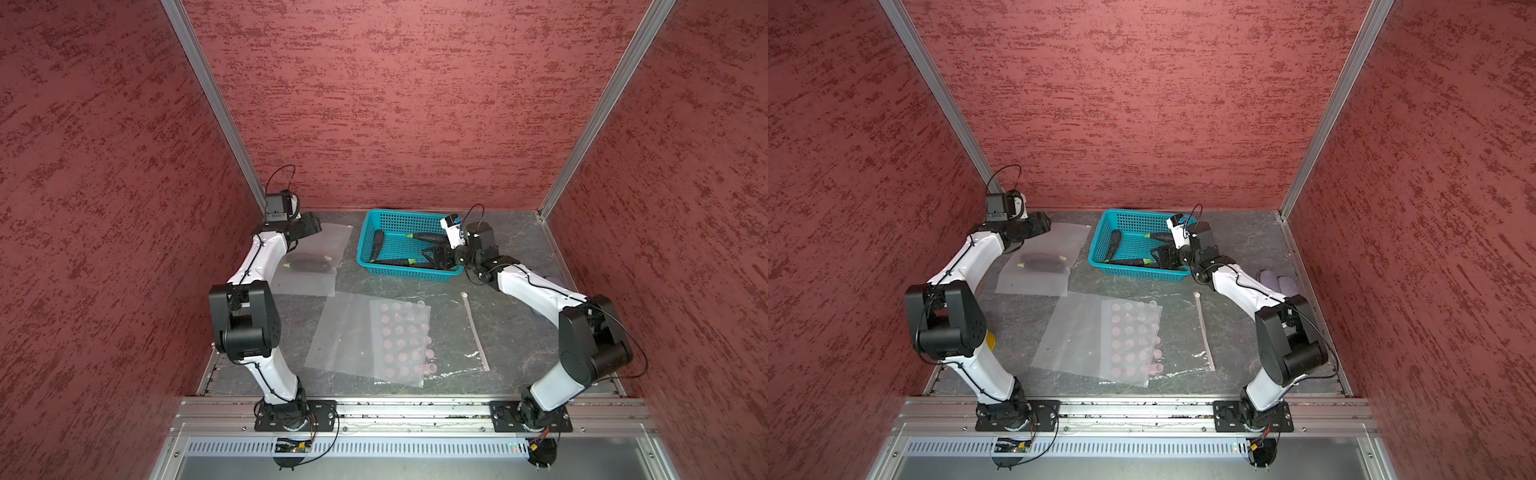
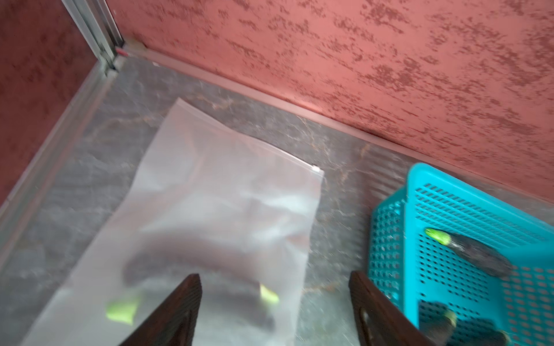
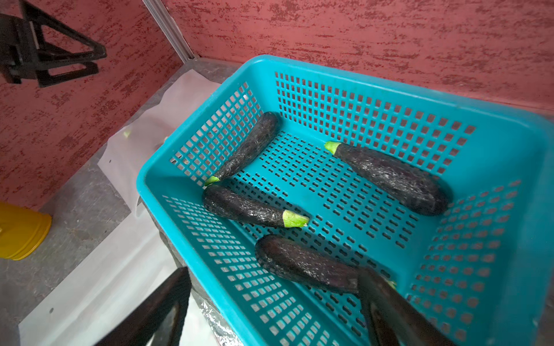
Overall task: Place the eggplant in a zip-top bag and seal the zipper
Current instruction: Place the zipper food storage bag at the center of the board, then pick up the zipper food storage bag at the center of the board.
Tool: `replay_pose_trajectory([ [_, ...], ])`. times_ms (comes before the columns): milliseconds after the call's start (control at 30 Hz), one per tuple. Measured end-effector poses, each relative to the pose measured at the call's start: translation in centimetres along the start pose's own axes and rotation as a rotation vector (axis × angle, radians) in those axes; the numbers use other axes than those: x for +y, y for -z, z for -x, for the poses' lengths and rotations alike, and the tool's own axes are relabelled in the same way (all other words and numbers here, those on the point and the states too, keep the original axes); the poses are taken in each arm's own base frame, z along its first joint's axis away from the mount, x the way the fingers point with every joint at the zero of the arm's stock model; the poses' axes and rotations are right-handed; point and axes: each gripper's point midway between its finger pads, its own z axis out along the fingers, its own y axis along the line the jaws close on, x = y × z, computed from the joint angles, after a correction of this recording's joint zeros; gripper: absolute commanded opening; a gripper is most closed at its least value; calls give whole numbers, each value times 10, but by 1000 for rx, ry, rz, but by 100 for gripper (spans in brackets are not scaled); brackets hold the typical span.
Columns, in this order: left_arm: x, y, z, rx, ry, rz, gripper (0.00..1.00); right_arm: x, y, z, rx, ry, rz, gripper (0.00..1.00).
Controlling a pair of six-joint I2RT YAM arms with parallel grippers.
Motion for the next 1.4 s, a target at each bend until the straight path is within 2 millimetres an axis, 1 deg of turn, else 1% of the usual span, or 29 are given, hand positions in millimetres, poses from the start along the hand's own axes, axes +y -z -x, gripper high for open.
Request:
replay_pose_trajectory([
  [100, -10, 9, -24, 18, 40, -27, 81, -4, 2, -3, -6, -14, -25, 89],
  [167, -23, 11, -43, 47, 60, -59, 81, -7, 3, -7, -3, -24, -43, 90],
  [267, -46, 9, -65, 79, 65, -112, 81, -12, 6, -10, -5, -38, -70, 90],
  [333, -59, 10, -77, 98, 69, -144, 81, -14, 8, -10, -10, -48, -87, 90],
  [400, -68, 12, -87, 105, 74, -171, 81, -17, 9, -9, -18, -61, -103, 91],
  [533, -79, 17, -96, 101, 83, -207, 81, -21, 9, -4, -41, -95, -126, 91],
  [700, -95, 18, -106, 106, 53, -231, 81, -22, 9, 1, -67, -130, -138, 91],
  [900, -117, 19, -127, 141, 14, -275, 81, -21, 1, -3, -58, -138, -165, 93],
  [1067, -116, 15, -142, 159, 9, -286, 81, -15, -1, -5, -58, -125, -179, 94],
  [1167, -116, 16, -157, 183, 6, -283, 81, -12, -2, -5, -61, -121, -178, 95],
  [1267, -119, 24, -165, 186, -6, -289, 81, -10, 0, 1, -79, -117, -172, 95],
  [1400, -124, 41, -164, 150, -10, -303, 81, -6, 1, 12, -95, -113, -165, 95],
])
